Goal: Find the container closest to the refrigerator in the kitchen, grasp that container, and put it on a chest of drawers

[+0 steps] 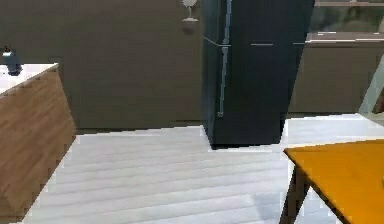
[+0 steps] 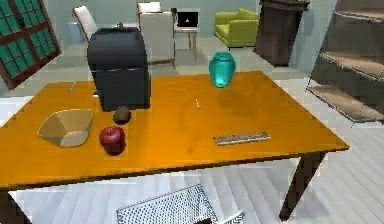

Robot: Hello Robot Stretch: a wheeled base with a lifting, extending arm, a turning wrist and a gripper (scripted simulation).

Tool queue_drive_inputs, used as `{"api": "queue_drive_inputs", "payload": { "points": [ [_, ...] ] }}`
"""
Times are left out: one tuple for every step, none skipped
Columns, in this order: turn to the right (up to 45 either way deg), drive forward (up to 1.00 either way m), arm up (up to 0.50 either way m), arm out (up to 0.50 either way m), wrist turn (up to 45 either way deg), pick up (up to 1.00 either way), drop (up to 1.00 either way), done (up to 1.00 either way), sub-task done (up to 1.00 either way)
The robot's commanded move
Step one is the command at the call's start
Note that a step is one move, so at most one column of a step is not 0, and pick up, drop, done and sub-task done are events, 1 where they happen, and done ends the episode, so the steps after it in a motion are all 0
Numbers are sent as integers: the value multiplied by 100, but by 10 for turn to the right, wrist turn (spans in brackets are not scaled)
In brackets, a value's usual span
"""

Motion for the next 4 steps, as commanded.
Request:
{"api": "queue_drive_inputs", "payload": {
  "points": [
    [120, 0, 0, 0, 0, 0, 0, 0, 0],
    [0, 5, 0, 0, 0, 0, 0, 0, 0],
    [-390, 0, 0, 0, 0, 0, 0, 0, 0],
    [0, 0, 50, 0, 0, 0, 0, 0, 0]
  ]
}}
